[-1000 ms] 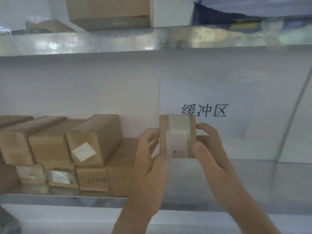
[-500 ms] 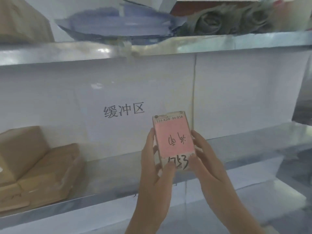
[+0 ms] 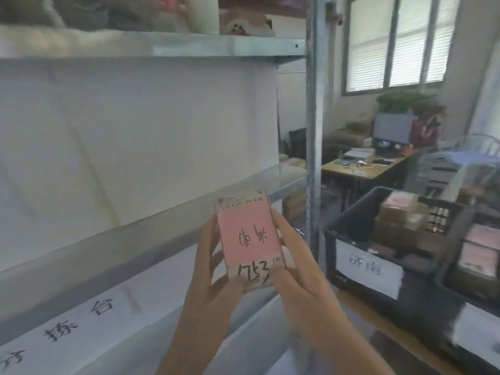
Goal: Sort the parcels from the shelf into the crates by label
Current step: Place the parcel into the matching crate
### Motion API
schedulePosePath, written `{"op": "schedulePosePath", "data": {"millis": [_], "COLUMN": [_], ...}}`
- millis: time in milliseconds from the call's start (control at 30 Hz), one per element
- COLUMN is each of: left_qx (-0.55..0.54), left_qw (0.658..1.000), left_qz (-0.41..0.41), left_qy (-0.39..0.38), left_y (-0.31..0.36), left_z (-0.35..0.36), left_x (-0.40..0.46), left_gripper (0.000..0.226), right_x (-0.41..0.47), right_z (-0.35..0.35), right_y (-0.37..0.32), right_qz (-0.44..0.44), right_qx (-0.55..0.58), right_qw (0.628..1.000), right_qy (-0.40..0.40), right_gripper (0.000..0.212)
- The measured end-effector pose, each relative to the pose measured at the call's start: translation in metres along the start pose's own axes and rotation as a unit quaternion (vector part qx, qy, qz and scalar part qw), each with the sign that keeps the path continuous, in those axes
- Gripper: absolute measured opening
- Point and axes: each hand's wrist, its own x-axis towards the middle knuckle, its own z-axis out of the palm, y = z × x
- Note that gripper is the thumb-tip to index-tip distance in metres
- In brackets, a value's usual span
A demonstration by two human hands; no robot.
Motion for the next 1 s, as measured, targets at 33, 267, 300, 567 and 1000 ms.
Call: {"op": "schedulePosePath", "data": {"millis": [33, 267, 300, 567, 1000], "left_qx": [-0.007, -0.031, -0.036, -0.079, -0.118], "left_qw": [1.000, 0.994, 0.992, 0.974, 0.930], "left_qz": [-0.007, -0.029, -0.035, -0.050, -0.134], "left_qy": [-0.016, -0.100, -0.119, -0.206, -0.320], "left_y": [-0.008, -0.068, -0.073, -0.132, -0.220], "left_z": [0.015, 0.116, 0.127, 0.200, 0.259], "left_x": [0.009, 0.053, 0.059, 0.140, 0.278], "left_gripper": [0.099, 0.086, 0.087, 0.086, 0.077], "right_x": [-0.003, -0.013, -0.011, 0.044, 0.158], "right_z": [-0.017, -0.106, -0.115, -0.168, -0.224], "right_y": [0.004, 0.044, 0.050, 0.119, 0.209], "right_qz": [0.010, 0.084, 0.097, 0.172, 0.235], "right_qx": [-0.006, -0.030, -0.034, -0.093, -0.188], "right_qw": [1.000, 0.990, 0.987, 0.951, 0.887], "right_qy": [0.012, 0.114, 0.127, 0.239, 0.351], "right_gripper": [0.076, 0.078, 0.078, 0.074, 0.094]}}
